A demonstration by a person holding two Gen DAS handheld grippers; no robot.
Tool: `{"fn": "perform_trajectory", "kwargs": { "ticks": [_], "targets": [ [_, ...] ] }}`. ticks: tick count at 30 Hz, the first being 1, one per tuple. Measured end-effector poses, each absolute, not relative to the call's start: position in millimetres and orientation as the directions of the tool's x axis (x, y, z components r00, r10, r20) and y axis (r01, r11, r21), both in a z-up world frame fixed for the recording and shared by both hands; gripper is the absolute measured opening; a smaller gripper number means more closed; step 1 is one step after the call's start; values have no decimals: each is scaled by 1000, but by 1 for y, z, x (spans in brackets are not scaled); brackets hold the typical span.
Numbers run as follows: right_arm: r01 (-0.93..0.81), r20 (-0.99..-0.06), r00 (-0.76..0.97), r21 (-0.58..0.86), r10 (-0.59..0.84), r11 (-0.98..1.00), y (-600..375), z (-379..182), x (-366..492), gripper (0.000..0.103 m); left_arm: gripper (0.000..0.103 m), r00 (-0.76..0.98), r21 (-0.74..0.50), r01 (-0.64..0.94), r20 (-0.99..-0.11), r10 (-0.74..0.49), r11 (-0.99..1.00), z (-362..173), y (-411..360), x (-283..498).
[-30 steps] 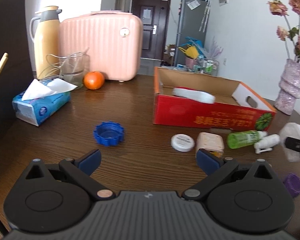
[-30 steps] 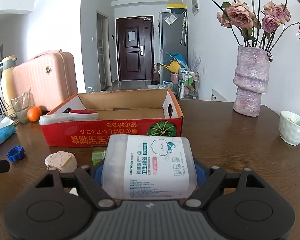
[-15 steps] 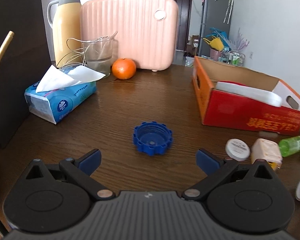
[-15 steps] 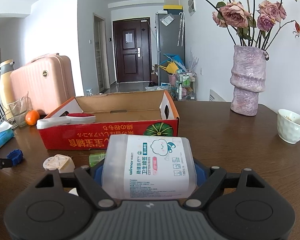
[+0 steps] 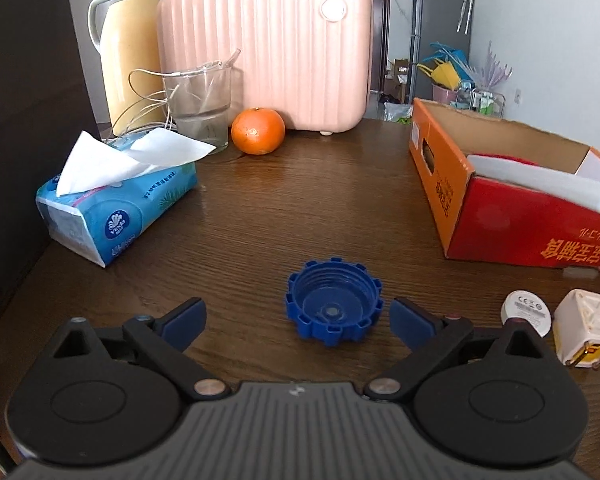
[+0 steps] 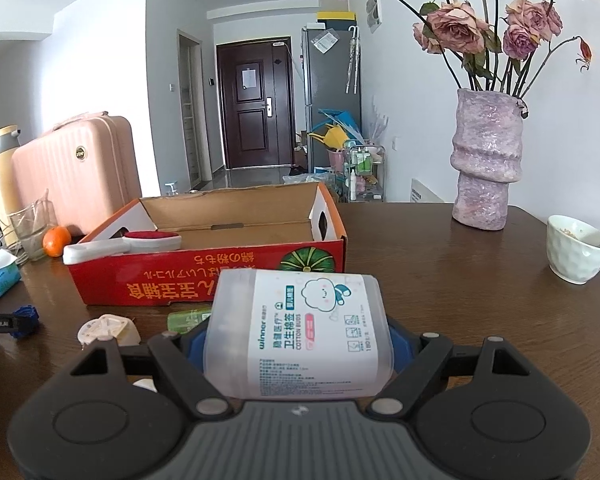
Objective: Organize rigid objects
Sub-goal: 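Lower the left tool onto the blue bottle cap and close it while the right tool holds the wipes, then carry the blue cap and wipes container over the cardboard box with both tools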
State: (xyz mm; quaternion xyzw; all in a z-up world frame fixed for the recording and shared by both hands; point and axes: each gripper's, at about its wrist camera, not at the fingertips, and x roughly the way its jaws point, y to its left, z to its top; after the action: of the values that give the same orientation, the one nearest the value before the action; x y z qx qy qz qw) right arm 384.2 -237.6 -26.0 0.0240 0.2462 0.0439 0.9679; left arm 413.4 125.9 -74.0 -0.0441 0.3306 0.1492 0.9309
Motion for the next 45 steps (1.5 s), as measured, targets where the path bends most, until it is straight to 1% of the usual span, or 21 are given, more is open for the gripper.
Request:
{"fn": "perform_trajectory", "kwargs": {
  "ticks": [6, 8, 9, 10, 11, 13, 15, 22, 27, 33, 45],
  "targets": [
    [-62, -482, 872, 66, 87, 996, -238, -28, 388, 82, 97, 736, 3, -286, -640, 222, 958, -76, 128, 419],
    [-62, -483, 871, 64, 86, 996, -238, -29, 388, 82, 87, 733, 0, -269, -649, 205, 963, -78, 128, 421],
    [-62, -483, 871, 64, 86, 996, -238, -29, 388, 82, 76, 734, -7, -260, -651, 193, 966, -78, 129, 422],
    [-62, -483, 871, 64, 86, 996, -238, -29, 388, 82, 59, 742, -4, -254, -642, 192, 967, -77, 128, 421],
    [-62, -483, 871, 64, 85, 996, -238, -29, 388, 82, 54, 753, -18, -235, -636, 170, 972, -76, 128, 420],
    [-63, -483, 871, 64, 86, 996, -238, -29, 388, 82, 54, 763, -18, -219, -627, 159, 976, -75, 126, 418],
    [-64, -482, 872, 64, 87, 996, -238, -29, 388, 82, 54, 776, 4, -217, -606, 175, 976, -73, 122, 415],
    [-70, -477, 874, 60, 90, 996, -237, -29, 387, 82, 54, 818, 12, -219, -542, 191, 976, -62, 113, 402],
    [-71, -475, 875, 59, 91, 996, -237, -28, 386, 82, 54, 839, -5, -211, -514, 178, 978, -53, 106, 392],
    [-76, -470, 877, 59, 95, 995, -237, -27, 385, 82, 54, 868, -44, -164, -481, 123, 985, -42, 92, 378],
    [-91, -451, 886, 59, 108, 994, -235, -23, 379, 82, 54, 903, -74, -60, -428, 23, 995, -29, 51, 355]
  ]
}}
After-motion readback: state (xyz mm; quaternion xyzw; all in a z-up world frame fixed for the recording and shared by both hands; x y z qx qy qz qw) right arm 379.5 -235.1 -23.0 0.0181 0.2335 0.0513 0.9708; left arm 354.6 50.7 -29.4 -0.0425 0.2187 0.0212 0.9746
